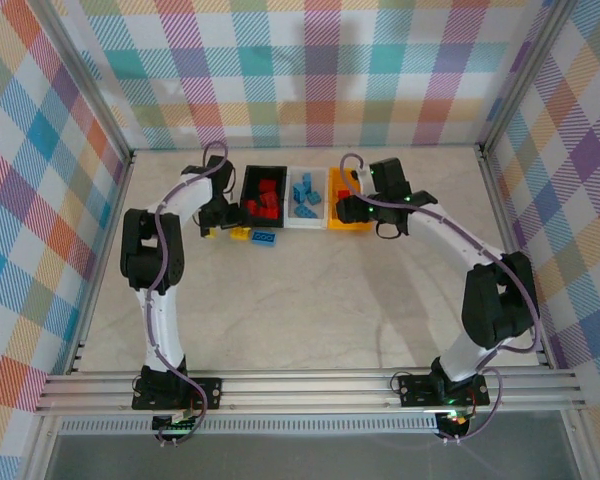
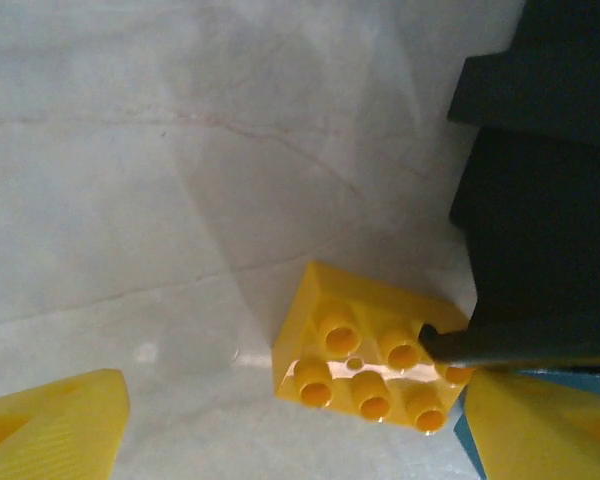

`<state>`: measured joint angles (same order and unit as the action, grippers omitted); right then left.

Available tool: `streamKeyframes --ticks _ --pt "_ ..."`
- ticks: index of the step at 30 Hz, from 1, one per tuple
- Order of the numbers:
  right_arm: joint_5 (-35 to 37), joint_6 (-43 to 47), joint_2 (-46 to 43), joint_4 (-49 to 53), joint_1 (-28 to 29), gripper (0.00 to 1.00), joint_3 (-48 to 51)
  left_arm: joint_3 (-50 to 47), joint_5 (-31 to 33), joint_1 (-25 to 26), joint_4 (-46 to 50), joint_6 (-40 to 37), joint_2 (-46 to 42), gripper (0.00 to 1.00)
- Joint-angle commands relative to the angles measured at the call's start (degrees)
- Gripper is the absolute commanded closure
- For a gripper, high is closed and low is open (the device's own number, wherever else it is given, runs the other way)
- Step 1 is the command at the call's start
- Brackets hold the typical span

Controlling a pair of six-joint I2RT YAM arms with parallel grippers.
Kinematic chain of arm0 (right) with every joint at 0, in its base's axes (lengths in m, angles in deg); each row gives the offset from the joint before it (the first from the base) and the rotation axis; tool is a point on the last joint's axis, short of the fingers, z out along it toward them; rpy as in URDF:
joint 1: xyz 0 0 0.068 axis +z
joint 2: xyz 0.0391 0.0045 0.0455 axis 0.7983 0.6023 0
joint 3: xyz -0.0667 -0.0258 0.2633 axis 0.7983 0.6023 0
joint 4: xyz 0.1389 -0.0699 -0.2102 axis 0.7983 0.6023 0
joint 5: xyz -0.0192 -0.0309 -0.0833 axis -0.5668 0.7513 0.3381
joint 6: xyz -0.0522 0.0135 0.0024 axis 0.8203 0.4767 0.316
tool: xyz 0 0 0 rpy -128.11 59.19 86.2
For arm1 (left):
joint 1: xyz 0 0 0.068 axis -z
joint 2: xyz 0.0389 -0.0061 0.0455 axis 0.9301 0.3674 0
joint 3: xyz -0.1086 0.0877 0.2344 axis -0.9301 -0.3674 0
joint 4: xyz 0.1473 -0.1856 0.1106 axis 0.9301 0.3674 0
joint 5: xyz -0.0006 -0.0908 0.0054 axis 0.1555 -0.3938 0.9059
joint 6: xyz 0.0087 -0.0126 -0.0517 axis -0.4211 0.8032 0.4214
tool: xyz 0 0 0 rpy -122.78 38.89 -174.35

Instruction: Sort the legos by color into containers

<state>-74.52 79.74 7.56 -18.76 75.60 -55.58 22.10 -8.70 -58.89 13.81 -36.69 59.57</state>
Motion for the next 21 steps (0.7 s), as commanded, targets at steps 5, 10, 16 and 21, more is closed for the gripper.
streamKeyframes --ticks 5,10,16,21 --pt "-0.91 -2.48 -1.67 1.53 0.42 0.36 0.28 -2.24 0.17 -1.46 -0.74 -0.47 0.68 0.16" --pt "-1.09 -2.94 0.01 1.49 1.30 0.36 -1.19 -8.28 0.57 -2.35 -0.12 0.35 -4.60 0.18" --pt "-0.78 -3.66 2.13 0.87 3.76 0.35 -1.47 -15.83 -0.02 -2.44 0.70 0.25 -13.16 0.19" --pt "-0.53 -3.78 3.33 0.84 5.99 0.35 -1.83 -16.39 -2.18 -2.52 0.28 -2.28 -14.77 0.15"
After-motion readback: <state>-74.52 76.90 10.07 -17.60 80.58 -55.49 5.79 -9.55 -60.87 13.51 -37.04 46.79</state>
